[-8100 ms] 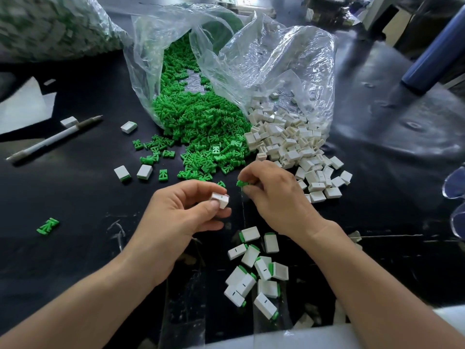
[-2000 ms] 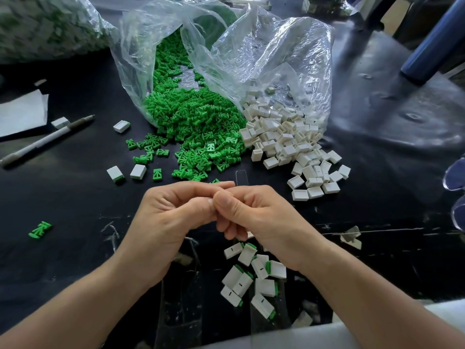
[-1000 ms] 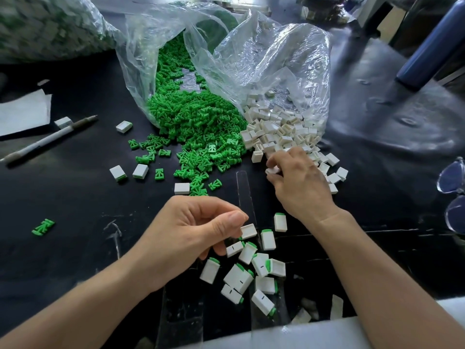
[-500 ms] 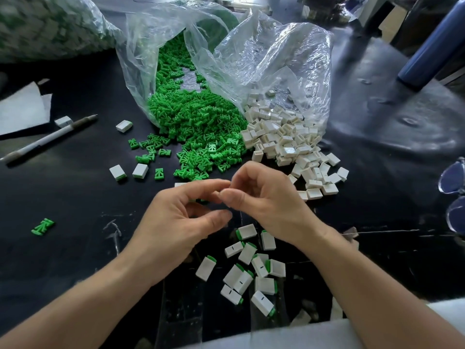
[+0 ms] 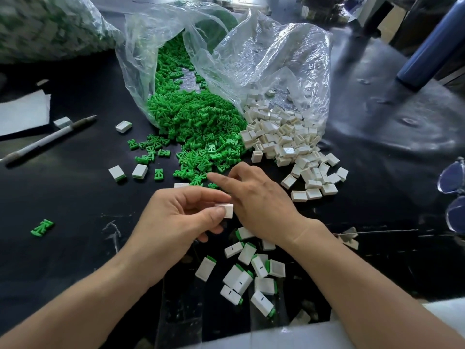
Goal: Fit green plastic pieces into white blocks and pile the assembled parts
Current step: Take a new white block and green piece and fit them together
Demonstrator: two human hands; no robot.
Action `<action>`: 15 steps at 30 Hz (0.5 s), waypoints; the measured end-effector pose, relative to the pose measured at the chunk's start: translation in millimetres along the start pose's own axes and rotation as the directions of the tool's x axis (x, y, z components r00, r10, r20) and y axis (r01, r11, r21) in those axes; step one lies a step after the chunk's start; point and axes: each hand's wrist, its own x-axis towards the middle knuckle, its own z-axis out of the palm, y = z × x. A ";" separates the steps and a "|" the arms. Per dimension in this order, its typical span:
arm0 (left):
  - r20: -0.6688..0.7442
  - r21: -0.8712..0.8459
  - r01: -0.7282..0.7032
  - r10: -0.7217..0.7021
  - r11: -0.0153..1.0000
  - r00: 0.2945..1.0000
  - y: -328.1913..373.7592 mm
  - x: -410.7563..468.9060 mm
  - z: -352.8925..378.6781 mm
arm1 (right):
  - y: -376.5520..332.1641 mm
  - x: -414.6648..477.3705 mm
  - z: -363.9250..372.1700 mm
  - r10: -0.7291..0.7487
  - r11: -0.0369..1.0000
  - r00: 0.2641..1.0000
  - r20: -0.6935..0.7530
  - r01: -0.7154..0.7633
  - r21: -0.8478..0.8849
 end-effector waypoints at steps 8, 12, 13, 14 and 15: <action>0.029 -0.073 0.039 -0.037 0.997 0.999 1.9 0.3 0.3 | 1.2 0.3 -3.7 0.060 0.991 0.997 -0.039 -0.055 0.121; 0.035 -0.064 0.036 -0.034 0.997 0.999 1.0 0.7 -0.6 | 1.5 -1.6 -6.2 0.104 0.970 0.991 -0.086 -0.081 0.229; 0.034 -0.066 0.035 -0.033 0.997 0.999 1.0 0.7 -0.9 | 1.6 -2.5 -7.9 0.134 0.955 0.984 -0.114 -0.097 0.282; 0.034 -0.067 0.034 -0.031 0.997 0.999 0.9 0.7 -1.1 | 1.3 -3.5 -10.1 0.169 0.933 0.976 -0.140 -0.113 0.342; 0.034 -0.068 0.031 -0.029 0.997 0.999 1.2 0.5 -1.3 | 1.0 -4.3 -12.2 0.201 0.905 0.966 -0.160 -0.120 0.409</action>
